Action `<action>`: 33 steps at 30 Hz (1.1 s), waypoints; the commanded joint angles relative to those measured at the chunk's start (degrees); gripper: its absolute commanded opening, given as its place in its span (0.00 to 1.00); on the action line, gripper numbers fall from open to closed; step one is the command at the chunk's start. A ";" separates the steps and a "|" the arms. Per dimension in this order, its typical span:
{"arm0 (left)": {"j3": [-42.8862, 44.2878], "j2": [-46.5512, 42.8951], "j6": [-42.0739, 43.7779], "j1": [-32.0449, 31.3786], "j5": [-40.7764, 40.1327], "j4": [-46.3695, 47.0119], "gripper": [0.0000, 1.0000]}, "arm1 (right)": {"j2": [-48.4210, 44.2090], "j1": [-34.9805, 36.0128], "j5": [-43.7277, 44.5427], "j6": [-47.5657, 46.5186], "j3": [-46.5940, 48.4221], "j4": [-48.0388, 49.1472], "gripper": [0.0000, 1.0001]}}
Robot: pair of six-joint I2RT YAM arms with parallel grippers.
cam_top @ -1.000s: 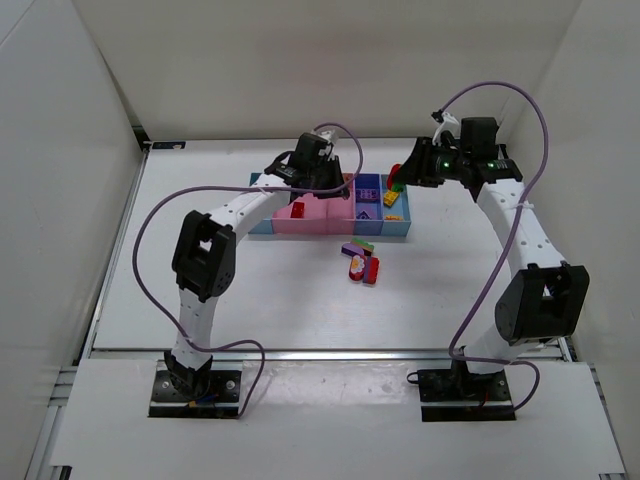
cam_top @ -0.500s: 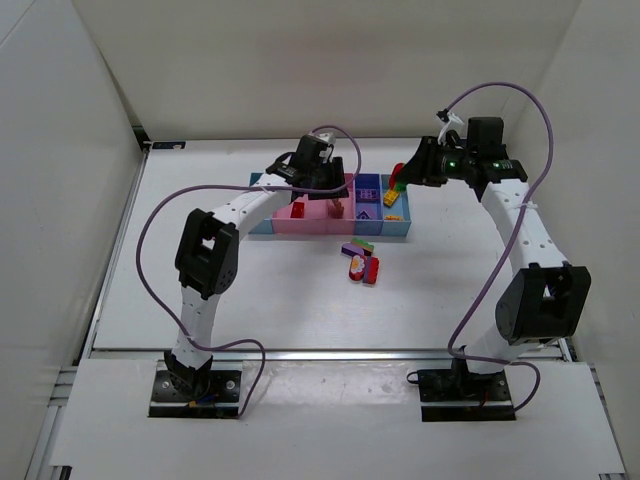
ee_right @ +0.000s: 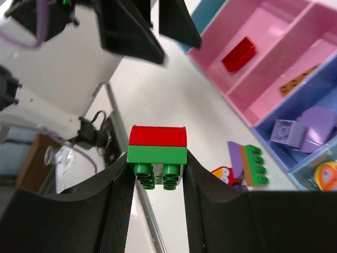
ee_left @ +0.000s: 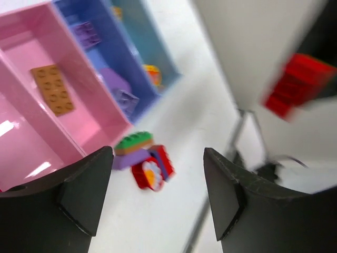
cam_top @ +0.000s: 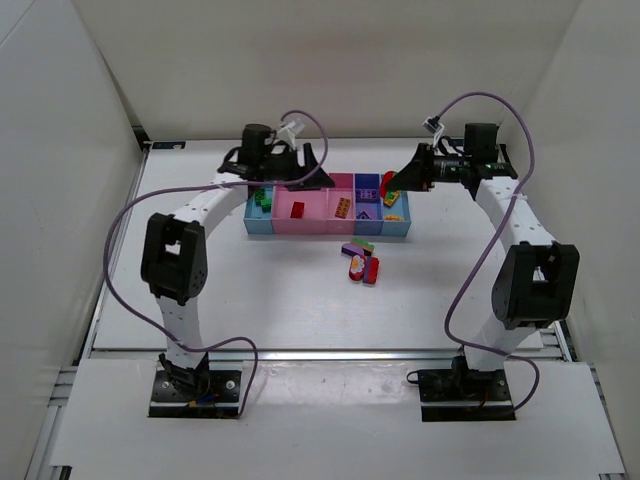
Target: Sort the legos into containers by color
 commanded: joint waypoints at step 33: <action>-10.24 -11.84 -20.04 3.52 34.62 35.18 0.80 | 10.67 14.66 -19.61 -0.80 11.32 9.07 0.00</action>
